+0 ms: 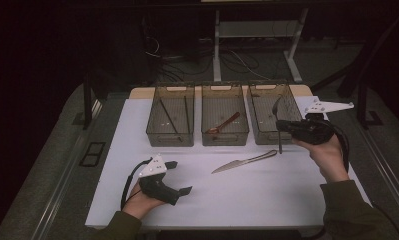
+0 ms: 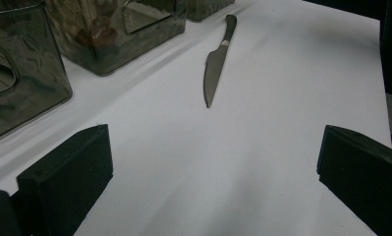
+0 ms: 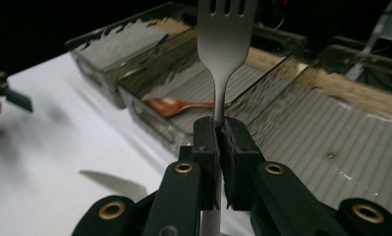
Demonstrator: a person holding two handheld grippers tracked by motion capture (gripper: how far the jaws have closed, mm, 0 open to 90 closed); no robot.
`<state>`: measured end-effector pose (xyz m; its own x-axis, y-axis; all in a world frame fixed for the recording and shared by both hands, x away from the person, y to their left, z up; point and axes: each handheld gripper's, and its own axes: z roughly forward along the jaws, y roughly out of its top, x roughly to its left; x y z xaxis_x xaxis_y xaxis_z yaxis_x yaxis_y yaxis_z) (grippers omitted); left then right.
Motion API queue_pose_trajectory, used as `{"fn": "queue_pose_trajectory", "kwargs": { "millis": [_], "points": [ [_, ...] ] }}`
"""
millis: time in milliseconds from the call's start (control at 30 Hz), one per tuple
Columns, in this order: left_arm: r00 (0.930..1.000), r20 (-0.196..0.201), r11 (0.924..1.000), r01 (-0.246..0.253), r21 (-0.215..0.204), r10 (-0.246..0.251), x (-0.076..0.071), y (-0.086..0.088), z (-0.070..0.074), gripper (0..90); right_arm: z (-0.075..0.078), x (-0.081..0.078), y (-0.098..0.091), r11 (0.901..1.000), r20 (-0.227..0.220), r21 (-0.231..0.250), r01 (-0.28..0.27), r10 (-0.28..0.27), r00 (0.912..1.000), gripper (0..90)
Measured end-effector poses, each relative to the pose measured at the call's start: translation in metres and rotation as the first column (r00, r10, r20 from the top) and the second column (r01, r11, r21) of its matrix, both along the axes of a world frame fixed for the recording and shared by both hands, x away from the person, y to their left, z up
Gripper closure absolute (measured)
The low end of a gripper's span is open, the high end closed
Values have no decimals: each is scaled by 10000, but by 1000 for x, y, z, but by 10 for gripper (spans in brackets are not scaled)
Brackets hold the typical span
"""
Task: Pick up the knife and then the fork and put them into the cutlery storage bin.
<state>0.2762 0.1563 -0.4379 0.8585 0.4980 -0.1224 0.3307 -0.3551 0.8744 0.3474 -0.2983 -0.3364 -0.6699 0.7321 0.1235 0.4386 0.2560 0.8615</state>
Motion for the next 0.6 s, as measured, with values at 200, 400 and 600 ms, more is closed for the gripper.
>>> {"fn": "queue_pose_trajectory", "kwargs": {
  "millis": [200, 400, 600],
  "points": [
    [10000, 0, 10000, -40, -23, 40, 0, 0, 0, 0, 0, 8, -9, 9979, 140, 334, 554, -559, 9983, 839],
    [10000, 53, 10000, -30, -5, 30, 0, 1, 1, 0, 2, 20, -16, 9932, 501, 416, 1088, -1108, 9926, 839],
    [10000, 33, 10000, -16, -39, 16, -1, 2, 1, 0, 12, 46, -28, 9833, 579, 351, 1786, -1804, 9819, 839]
  ]
}}
